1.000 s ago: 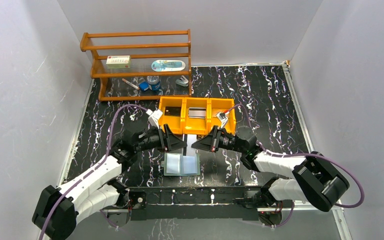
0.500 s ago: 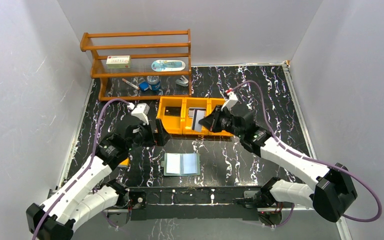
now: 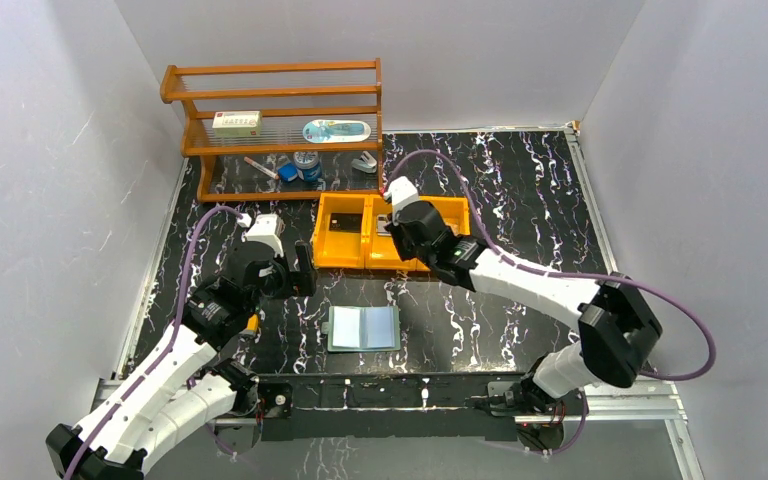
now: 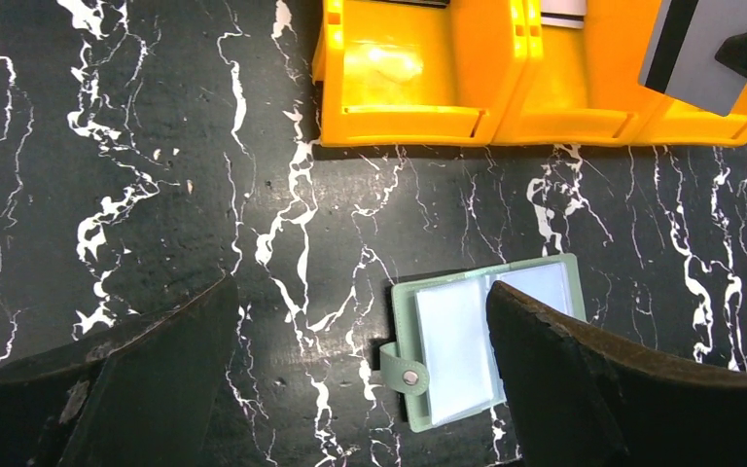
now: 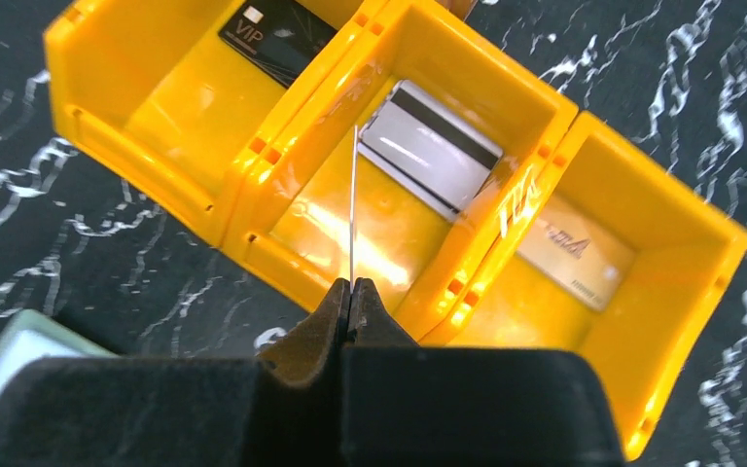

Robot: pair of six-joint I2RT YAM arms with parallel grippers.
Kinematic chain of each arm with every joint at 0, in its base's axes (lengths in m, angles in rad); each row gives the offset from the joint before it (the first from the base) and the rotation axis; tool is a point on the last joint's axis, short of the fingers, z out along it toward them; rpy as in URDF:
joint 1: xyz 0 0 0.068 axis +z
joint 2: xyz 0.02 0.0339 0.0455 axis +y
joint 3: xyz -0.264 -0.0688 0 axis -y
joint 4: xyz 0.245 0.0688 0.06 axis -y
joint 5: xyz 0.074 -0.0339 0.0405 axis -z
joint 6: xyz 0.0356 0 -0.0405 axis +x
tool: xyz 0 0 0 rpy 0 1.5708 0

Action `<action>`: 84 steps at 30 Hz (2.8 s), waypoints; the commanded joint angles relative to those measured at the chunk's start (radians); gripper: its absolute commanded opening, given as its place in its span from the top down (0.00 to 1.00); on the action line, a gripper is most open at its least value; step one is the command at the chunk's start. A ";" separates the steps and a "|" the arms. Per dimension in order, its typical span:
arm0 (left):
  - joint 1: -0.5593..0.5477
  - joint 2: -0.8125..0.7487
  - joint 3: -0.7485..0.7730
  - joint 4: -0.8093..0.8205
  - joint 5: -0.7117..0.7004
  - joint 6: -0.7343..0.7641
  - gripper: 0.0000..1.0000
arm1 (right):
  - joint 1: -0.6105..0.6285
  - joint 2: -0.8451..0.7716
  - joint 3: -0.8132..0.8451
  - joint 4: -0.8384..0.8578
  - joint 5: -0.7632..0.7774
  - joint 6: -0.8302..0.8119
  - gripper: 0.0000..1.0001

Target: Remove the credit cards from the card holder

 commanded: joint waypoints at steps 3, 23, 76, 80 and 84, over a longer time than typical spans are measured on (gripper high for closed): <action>0.006 0.000 0.006 -0.014 -0.042 0.019 0.02 | 0.016 0.099 0.101 0.118 0.102 -0.333 1.00; 0.005 0.029 0.016 -0.035 -0.056 0.022 0.02 | -0.002 0.398 0.293 0.109 0.087 -0.780 1.00; 0.004 0.043 0.020 -0.037 -0.025 0.035 0.02 | -0.046 0.568 0.445 -0.130 0.046 -0.835 0.59; 0.004 0.016 0.014 -0.033 -0.030 0.030 0.02 | -0.046 0.498 0.459 -0.153 -0.003 -0.746 0.57; 0.005 0.013 0.013 -0.033 -0.026 0.027 0.02 | -0.046 0.386 0.419 -0.111 -0.068 -0.654 0.56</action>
